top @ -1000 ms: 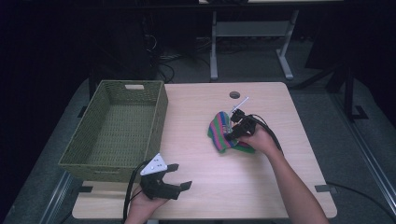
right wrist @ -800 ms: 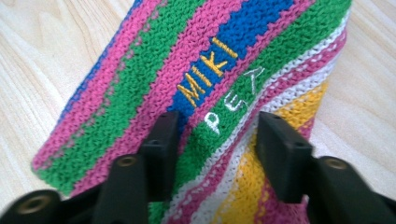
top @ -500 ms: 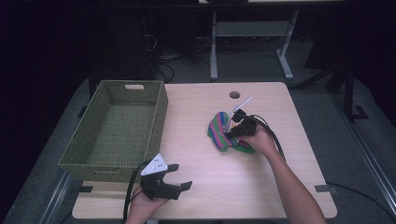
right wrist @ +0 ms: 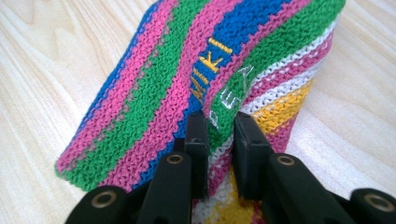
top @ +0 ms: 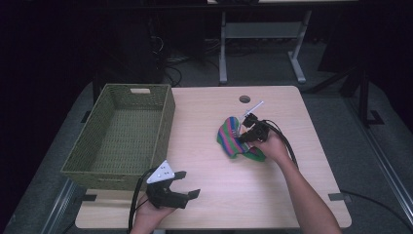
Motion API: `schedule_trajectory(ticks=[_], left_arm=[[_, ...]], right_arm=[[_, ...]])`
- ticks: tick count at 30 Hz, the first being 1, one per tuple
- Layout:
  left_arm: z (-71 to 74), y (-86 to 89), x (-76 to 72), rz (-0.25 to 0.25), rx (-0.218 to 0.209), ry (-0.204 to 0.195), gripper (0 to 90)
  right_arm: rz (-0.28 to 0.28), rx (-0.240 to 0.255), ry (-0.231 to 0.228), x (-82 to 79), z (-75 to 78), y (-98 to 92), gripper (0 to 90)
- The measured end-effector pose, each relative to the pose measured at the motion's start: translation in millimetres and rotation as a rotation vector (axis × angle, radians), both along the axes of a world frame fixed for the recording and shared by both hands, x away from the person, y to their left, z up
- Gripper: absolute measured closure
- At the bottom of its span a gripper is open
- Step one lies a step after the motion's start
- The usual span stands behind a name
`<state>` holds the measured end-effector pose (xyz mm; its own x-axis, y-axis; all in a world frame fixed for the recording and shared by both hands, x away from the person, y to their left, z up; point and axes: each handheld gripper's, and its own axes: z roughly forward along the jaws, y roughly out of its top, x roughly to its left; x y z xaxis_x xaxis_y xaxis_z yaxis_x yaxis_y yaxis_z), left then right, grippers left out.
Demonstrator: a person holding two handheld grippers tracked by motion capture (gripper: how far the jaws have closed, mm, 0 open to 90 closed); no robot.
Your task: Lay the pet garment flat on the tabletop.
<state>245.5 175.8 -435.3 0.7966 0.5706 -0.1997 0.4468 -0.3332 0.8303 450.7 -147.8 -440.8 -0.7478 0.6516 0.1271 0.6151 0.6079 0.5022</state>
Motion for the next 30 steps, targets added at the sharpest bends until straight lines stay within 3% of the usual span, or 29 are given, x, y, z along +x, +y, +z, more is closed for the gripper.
schedule_trajectory(ticks=[22,30], left_arm=[[-1.0,-3.8,0.2,-0.003,0.001,0.002,16.8],[-1.0,-3.6,-0.3,-0.001,-0.005,0.002,16.8]], right_arm=[[0.022,0.112,-0.046,-18.9,39.9,-19.2,78.8],[0.034,0.149,-0.035,-27.4,52.5,-24.6,78.8]])
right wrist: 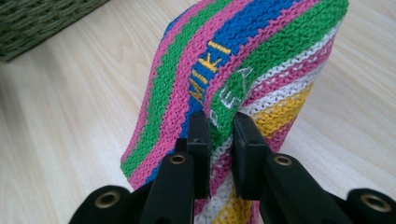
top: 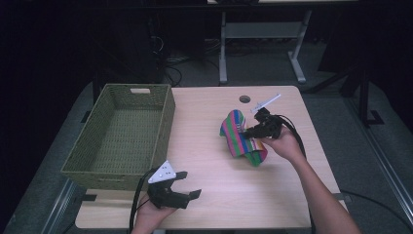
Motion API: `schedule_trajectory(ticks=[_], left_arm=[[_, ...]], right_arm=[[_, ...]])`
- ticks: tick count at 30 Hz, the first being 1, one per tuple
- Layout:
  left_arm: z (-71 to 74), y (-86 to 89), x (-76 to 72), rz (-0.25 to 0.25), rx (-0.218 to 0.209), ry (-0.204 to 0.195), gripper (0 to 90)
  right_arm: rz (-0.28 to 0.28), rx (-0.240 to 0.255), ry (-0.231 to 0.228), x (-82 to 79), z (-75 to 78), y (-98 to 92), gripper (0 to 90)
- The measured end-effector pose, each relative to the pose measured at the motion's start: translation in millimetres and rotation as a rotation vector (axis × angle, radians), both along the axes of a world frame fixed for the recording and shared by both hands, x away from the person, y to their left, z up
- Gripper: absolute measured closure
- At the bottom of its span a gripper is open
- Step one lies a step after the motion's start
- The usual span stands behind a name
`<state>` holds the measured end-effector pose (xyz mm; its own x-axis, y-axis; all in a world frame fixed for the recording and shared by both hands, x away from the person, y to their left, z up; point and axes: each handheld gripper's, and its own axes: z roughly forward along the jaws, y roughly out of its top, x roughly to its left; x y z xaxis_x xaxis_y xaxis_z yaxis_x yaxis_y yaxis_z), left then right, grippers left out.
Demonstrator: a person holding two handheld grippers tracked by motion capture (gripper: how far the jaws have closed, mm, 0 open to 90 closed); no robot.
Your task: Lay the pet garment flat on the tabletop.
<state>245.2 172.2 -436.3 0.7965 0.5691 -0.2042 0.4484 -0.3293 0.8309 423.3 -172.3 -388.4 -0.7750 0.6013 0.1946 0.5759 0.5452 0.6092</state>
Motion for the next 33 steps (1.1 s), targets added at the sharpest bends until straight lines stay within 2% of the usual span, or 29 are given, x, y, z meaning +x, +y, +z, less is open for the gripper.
schedule_trajectory(ticks=[8,10,12,20,28,33], left_arm=[[-0.6,-0.8,0.4,-0.005,0.009,0.002,16.8],[-0.7,-0.6,0.3,-0.004,0.008,0.005,16.8],[-0.7,-0.6,0.3,-0.003,0.007,0.005,16.8],[-0.9,0.3,0.7,-0.002,0.006,0.003,16.8],[-0.5,0.5,0.1,0.003,0.000,0.004,16.8],[-0.6,0.2,0.2,-0.003,0.005,0.004,16.8]], right_arm=[[0.032,0.040,-0.013,-13.4,16.5,-5.1,78.8],[0.051,0.046,-0.030,-17.8,21.1,-6.1,78.7],[0.057,0.055,-0.023,-22.9,25.7,-6.1,78.7],[0.105,0.052,-0.059,-39.4,37.9,-4.5,78.7],[0.136,0.062,-0.072,-54.7,44.1,-2.9,78.7],[0.164,0.081,-0.081,-65.6,42.0,-1.8,78.7]])
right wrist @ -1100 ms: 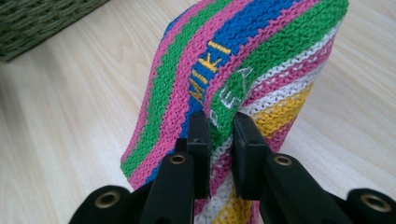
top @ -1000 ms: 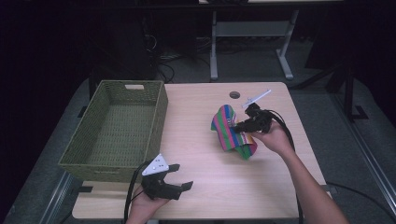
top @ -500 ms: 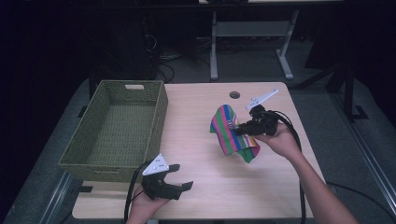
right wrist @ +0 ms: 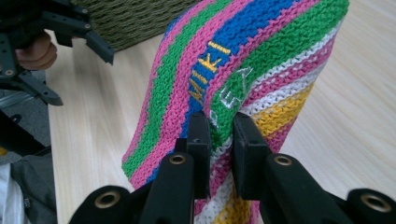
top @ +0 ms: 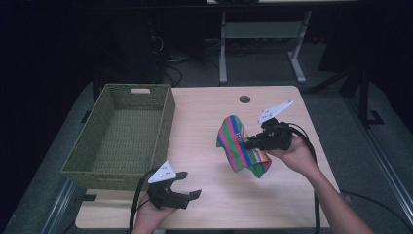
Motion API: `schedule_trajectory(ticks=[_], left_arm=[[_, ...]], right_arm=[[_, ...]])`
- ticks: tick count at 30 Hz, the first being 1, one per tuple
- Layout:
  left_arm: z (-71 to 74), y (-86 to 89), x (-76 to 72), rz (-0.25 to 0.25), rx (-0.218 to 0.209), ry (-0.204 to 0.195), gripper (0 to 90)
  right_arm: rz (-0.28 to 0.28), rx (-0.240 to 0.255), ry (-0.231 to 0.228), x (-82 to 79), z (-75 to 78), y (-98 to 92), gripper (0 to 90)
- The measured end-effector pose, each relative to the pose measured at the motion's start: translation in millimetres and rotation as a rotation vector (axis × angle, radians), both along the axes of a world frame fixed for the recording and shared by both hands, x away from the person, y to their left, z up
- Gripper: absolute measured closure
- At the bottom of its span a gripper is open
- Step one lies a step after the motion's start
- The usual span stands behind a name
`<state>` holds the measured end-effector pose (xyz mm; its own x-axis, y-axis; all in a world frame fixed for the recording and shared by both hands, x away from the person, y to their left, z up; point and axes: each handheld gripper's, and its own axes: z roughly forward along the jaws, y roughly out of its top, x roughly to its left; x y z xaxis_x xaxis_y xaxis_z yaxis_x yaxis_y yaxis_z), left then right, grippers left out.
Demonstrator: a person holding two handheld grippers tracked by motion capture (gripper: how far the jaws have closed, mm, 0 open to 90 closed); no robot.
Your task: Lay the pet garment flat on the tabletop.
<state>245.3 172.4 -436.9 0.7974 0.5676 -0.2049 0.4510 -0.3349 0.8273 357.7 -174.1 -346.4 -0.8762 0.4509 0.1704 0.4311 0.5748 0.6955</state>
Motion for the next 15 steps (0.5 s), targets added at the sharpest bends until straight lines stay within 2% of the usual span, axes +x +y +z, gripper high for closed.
schedule_trajectory(ticks=[8,15], left_arm=[[0.4,1.4,-0.2,0.003,-0.001,-0.004,16.8],[1.0,1.1,-1.5,0.003,-0.005,-0.004,16.8]], right_arm=[[0.026,0.010,0.000,-11.9,-7.1,2.2,78.7],[0.046,0.015,0.028,-23.4,-18.7,6.0,78.6]])
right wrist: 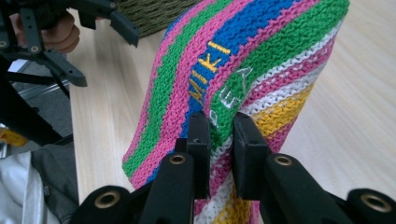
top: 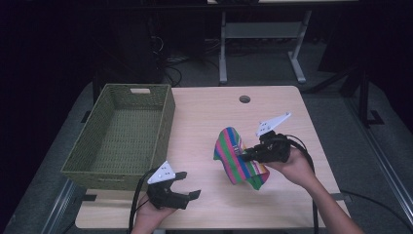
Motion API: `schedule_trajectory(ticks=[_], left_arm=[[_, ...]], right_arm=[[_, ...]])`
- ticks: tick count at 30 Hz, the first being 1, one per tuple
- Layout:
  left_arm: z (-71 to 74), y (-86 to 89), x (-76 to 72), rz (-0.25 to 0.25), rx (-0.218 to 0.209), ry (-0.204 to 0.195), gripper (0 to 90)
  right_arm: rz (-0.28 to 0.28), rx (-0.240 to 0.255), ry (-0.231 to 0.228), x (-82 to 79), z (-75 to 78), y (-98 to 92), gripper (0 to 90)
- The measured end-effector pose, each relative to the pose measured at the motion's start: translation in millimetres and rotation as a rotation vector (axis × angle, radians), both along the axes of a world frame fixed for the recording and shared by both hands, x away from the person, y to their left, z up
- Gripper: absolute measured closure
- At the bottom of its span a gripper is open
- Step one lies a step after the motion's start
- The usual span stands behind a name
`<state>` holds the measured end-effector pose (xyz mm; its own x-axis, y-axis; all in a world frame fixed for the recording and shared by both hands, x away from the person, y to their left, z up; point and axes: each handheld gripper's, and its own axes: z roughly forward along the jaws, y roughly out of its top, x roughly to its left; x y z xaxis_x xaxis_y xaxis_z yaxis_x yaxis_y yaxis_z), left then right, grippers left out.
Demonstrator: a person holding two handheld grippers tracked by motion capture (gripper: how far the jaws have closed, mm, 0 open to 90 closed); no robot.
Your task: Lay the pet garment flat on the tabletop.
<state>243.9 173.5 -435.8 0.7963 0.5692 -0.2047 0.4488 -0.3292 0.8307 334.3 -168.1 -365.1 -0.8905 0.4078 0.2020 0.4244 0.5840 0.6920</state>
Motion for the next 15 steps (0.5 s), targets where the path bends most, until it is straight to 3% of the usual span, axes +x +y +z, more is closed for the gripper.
schedule_trajectory(ticks=[7,15], left_arm=[[0.2,0.6,0.0,0.003,-0.002,-0.001,16.8],[0.1,2.5,0.4,0.011,-0.010,0.001,16.8]], right_arm=[[0.018,-0.004,0.032,-3.2,-10.9,5.0,78.6],[0.043,-0.011,0.086,-4.8,-33.9,16.5,78.6]])
